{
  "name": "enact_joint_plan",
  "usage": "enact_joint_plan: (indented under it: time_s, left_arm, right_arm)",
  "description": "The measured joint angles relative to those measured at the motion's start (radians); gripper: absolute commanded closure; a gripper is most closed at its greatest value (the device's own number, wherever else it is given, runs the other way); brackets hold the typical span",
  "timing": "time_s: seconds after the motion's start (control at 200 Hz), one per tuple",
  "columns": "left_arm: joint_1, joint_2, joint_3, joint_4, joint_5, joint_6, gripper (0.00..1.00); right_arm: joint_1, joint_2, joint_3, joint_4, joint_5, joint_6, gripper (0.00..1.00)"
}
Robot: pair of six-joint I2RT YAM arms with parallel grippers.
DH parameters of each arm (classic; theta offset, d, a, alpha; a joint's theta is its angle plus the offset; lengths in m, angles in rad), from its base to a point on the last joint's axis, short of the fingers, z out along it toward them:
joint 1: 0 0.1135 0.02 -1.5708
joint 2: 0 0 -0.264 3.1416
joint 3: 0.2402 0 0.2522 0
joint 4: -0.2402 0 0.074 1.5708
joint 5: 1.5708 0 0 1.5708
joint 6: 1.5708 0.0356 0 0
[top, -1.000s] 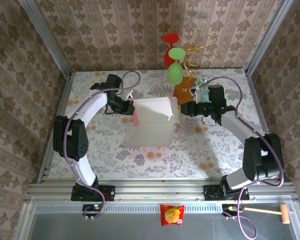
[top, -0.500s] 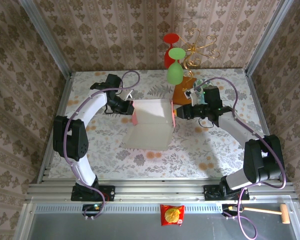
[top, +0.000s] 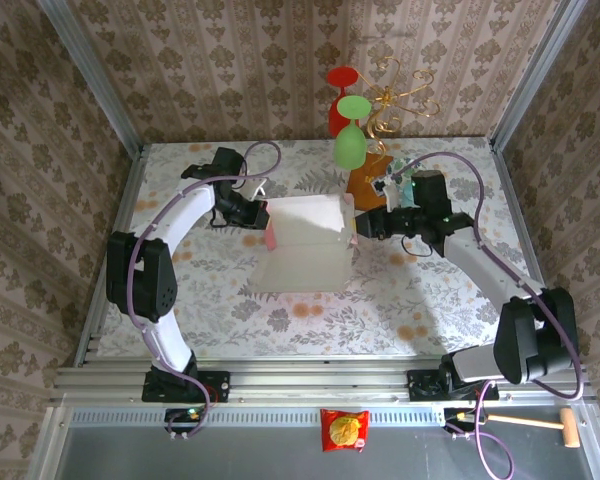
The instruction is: Fold the paper box
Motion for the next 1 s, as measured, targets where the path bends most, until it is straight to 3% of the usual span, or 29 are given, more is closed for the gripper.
enact_joint_plan:
  time_s: [0.25, 0.515, 0.79, 1.0]
  left_arm:
    - [0.0, 0.0, 0.0, 0.0, 0.0, 0.0, 1.0]
    - [0.0, 0.0, 0.0, -0.008, 0.0, 0.001, 1.0]
    - [0.0, 0.0, 0.0, -0.007, 0.0, 0.001, 1.0]
    - [0.0, 0.0, 0.0, -0.007, 0.0, 0.001, 1.0]
  right_arm:
    - [-0.015, -0.025, -0.02, -0.01, 0.019, -0.006, 0.67]
    - [-0.121, -0.027, -0.039, 0.074, -0.019, 0.08, 0.65]
    - [-0.119, -0.019, -0.039, 0.106, -0.035, 0.094, 0.69]
    - [-0.098, 0.076, -0.039, 0.106, -0.039, 0.076, 0.69]
